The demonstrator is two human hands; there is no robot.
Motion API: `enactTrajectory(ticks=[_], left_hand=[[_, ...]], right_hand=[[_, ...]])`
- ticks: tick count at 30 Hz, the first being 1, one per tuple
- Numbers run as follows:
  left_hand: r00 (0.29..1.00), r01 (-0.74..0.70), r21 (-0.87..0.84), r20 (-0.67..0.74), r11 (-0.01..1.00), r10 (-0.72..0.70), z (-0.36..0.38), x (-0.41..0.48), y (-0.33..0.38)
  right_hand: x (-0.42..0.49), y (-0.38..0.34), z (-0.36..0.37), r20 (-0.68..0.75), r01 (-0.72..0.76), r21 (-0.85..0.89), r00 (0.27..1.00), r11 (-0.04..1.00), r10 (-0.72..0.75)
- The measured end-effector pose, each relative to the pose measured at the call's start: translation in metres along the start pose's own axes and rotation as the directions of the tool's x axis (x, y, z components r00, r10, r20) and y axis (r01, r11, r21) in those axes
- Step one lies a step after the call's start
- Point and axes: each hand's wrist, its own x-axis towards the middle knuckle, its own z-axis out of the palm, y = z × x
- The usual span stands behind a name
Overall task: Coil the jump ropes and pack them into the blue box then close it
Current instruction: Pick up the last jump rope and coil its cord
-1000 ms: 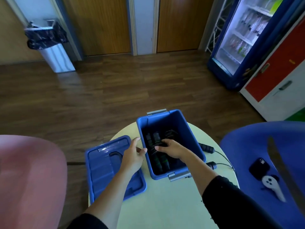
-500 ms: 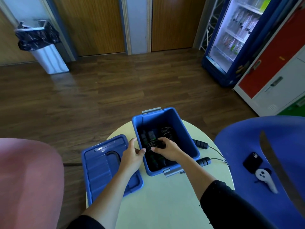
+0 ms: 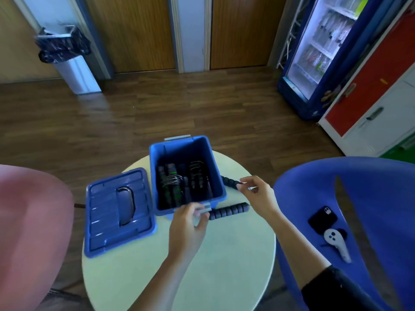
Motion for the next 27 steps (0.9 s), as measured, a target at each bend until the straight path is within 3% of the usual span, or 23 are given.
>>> enactTrajectory(ticks=[10,17,21,27], left_hand=[[0.989,0.032,0.173,0.134,0.984,-0.055,0.109,-0.011,0.019],[0.976,-0.083,0.342,0.218,0.936,0.007,0.142,0.025,-0.008],[0.966,-0.233,0.475,0.210,0.849,0.148,0.154,0.033,-0.024],[0.967,-0.244,0.509,0.195,0.826,0.166,0.154,0.032,-0.024]], right_hand=[[0.034,0.087,-0.031,0.089,0.023,-0.298,0.996,0.954,0.004],[0.084,0.103,-0.002,0.150,0.052,-0.365,0.989,0.929,0.003],[0.100,0.111,0.007,0.213,0.109,-0.420,0.977,0.901,-0.019],[0.100,0.118,0.009,0.213,0.110,-0.370,0.976,0.923,-0.031]])
